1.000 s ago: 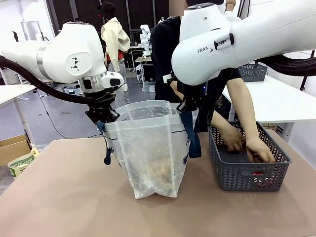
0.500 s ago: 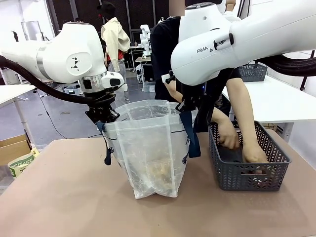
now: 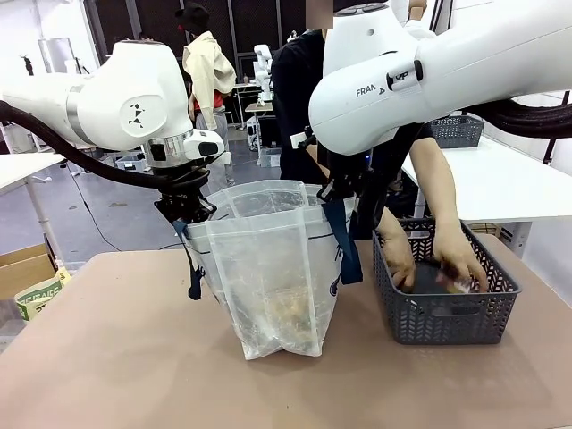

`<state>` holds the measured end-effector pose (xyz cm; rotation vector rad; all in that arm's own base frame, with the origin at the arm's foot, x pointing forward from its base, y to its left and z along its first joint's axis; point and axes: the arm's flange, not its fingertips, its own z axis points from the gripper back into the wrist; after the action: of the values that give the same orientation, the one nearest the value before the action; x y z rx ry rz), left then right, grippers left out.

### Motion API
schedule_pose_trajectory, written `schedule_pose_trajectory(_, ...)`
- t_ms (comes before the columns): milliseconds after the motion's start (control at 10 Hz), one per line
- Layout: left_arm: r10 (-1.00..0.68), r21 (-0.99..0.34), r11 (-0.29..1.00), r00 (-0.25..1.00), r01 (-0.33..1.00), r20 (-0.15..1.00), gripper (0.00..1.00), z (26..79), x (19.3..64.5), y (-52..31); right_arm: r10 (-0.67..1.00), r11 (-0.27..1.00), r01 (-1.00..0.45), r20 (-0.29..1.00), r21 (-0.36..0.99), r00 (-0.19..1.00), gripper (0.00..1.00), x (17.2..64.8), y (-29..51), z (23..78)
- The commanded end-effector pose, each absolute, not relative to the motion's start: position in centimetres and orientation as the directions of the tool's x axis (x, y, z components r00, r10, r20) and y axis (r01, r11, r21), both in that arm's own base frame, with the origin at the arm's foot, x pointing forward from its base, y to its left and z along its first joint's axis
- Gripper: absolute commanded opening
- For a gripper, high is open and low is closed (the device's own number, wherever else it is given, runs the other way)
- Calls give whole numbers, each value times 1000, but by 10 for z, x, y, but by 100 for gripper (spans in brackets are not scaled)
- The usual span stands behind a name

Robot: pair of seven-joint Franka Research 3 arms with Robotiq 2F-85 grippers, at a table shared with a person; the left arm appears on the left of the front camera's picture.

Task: Transfer purchased items from the store into the shopping bag.
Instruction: Move the Reusable shopping bag to the right side of the table.

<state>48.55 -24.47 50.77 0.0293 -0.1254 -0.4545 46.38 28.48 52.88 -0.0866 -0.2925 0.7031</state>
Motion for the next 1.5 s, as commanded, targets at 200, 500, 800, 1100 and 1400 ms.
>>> schedule_pose_trajectory(200,-439,57,898,891,435,114,0,508,485,-244,648,762,-624,236,-176,724,0,464,285,529)
schedule_pose_trajectory(500,-439,57,898,891,435,114,0,508,485,-244,648,762,-624,236,-176,724,0,464,285,529)
schedule_pose_trajectory(800,-439,57,898,891,435,114,0,508,485,-244,648,762,-624,236,-176,724,0,464,285,529)
schedule_pose_trajectory(1100,-439,57,898,891,435,114,0,508,485,-244,648,762,-624,236,-176,724,0,464,285,529)
schedule_pose_trajectory(1400,-439,57,898,891,435,114,0,508,485,-244,648,762,-624,236,-176,724,0,464,285,529)
